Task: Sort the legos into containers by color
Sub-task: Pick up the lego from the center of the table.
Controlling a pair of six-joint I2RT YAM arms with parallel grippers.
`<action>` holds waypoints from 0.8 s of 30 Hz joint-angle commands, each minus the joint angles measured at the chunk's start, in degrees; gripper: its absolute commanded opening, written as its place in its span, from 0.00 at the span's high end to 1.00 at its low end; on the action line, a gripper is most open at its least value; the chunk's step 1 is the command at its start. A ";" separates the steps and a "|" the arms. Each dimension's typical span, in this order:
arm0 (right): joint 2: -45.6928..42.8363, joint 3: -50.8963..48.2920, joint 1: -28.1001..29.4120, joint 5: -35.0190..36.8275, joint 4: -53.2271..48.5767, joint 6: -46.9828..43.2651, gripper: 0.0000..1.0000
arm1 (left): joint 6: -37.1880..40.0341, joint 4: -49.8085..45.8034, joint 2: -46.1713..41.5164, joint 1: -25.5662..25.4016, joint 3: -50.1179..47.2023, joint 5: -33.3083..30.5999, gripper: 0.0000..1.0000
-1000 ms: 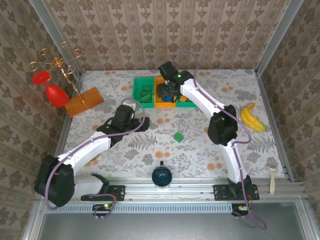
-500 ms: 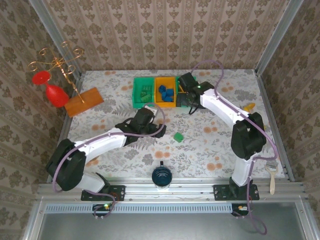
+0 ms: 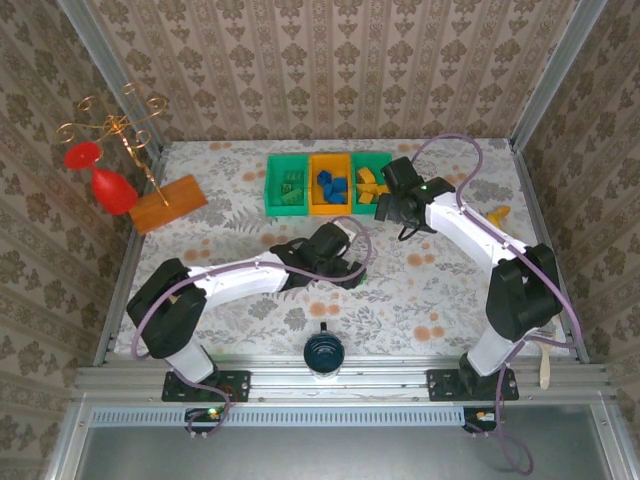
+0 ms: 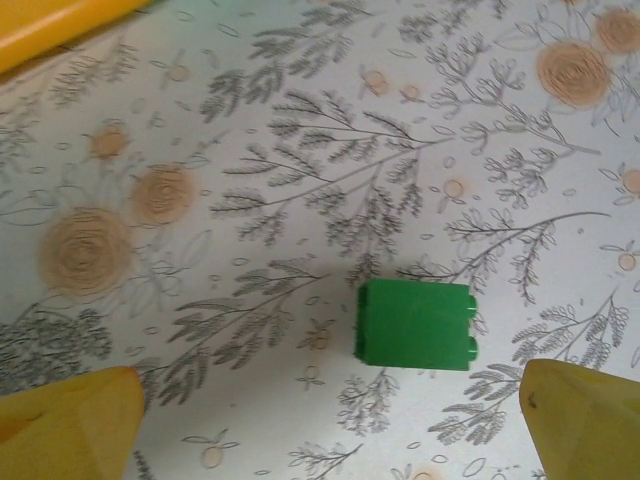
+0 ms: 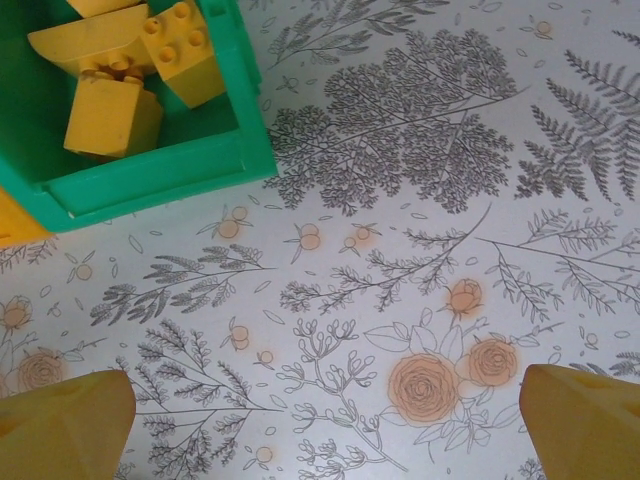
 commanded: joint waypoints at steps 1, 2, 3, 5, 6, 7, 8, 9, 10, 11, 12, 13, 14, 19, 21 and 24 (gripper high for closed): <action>-1.93 -1.50 -0.73 3.14 0.03 2.43 0.00 | 1.34 -3.12 1.88 -1.31 2.70 -0.67 0.02; -2.03 -1.75 -0.83 3.19 0.00 2.56 0.00 | 1.53 -3.63 2.63 -1.58 3.35 -0.83 0.02; -2.12 -1.88 -0.91 3.25 -0.06 2.58 0.00 | 1.62 -4.49 3.30 -1.74 4.07 -1.03 0.01; -2.29 -2.17 -1.01 3.36 0.01 2.67 0.00 | 1.78 -5.85 4.71 -2.12 5.46 -1.46 0.01; -2.45 -2.23 -1.01 3.49 0.11 2.66 0.00 | 1.94 -6.48 5.41 -2.29 6.10 -1.56 0.01; -2.47 -2.37 -1.05 3.45 0.24 2.67 0.00 | 1.96 -6.85 6.00 -2.43 6.58 -1.56 0.01; -2.56 -2.42 -1.10 3.49 0.42 2.62 0.00 | 2.09 -7.26 6.57 -2.63 7.07 -1.52 0.01; -2.65 -2.41 -1.19 3.43 0.53 2.58 0.00 | 2.22 -7.63 7.27 -2.70 7.77 -1.43 0.01; -2.65 -2.41 -1.14 3.39 0.55 2.58 0.00 | 2.35 -7.92 7.82 -2.84 8.29 -1.38 0.00; -2.71 -2.41 -1.25 3.47 0.55 2.58 0.00 | 2.45 -8.34 8.45 -2.88 8.87 -1.22 0.00; -2.74 -2.40 -1.28 3.53 0.64 2.58 0.00 | 2.57 -8.73 9.00 -3.01 9.41 -1.27 0.00; -2.78 -2.41 -1.28 3.50 0.62 2.52 0.00 | 2.74 -8.87 9.48 -3.14 9.82 -1.19 0.00; -2.82 -2.45 -1.27 3.44 0.72 2.49 0.00 | 2.90 -9.12 9.97 -3.14 10.28 -1.18 0.00; -2.91 -2.76 -1.45 3.54 0.82 2.58 0.00 | 3.28 -10.66 12.26 -3.32 12.02 -1.66 0.02; -2.90 -2.76 -1.50 3.60 0.73 2.58 0.00 | 3.28 -11.86 13.20 -3.32 12.87 -3.10 0.05; -3.00 -2.81 -1.54 3.71 0.75 2.67 0.00 | 3.45 -13.53 14.79 -3.32 14.13 -4.45 0.08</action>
